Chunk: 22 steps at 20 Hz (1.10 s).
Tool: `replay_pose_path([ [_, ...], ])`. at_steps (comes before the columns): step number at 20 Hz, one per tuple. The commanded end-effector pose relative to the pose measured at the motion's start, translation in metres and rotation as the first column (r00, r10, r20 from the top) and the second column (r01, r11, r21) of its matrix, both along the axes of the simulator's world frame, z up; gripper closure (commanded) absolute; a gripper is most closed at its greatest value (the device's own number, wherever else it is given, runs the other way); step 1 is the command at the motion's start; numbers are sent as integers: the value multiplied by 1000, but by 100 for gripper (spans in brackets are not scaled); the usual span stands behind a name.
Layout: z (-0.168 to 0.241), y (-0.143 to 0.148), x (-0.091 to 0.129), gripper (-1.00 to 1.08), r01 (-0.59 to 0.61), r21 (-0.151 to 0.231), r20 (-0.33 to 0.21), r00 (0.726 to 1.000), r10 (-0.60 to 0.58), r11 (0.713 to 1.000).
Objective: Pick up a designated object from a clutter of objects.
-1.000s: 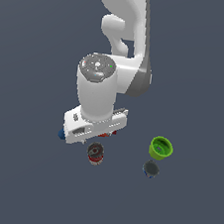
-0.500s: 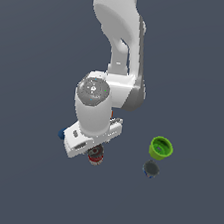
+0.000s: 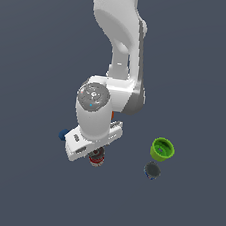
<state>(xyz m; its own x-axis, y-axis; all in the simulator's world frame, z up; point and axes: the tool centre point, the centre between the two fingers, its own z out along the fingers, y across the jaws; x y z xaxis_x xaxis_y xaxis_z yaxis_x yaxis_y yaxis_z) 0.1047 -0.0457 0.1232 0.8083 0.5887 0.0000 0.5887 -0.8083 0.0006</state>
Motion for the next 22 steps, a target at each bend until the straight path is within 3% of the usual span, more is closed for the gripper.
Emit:
replay_pose_path([
  [1,-9,0,0,-92,-1,0,-1,1000,1,1000],
  [13,-46,0,0,-92,-4,1,0,1000,4,1000],
  [14,-46,0,0,108,-4,1,0,1000,4,1000],
  [22,-46,0,0,108,-4,1,0,1000,4,1000],
])
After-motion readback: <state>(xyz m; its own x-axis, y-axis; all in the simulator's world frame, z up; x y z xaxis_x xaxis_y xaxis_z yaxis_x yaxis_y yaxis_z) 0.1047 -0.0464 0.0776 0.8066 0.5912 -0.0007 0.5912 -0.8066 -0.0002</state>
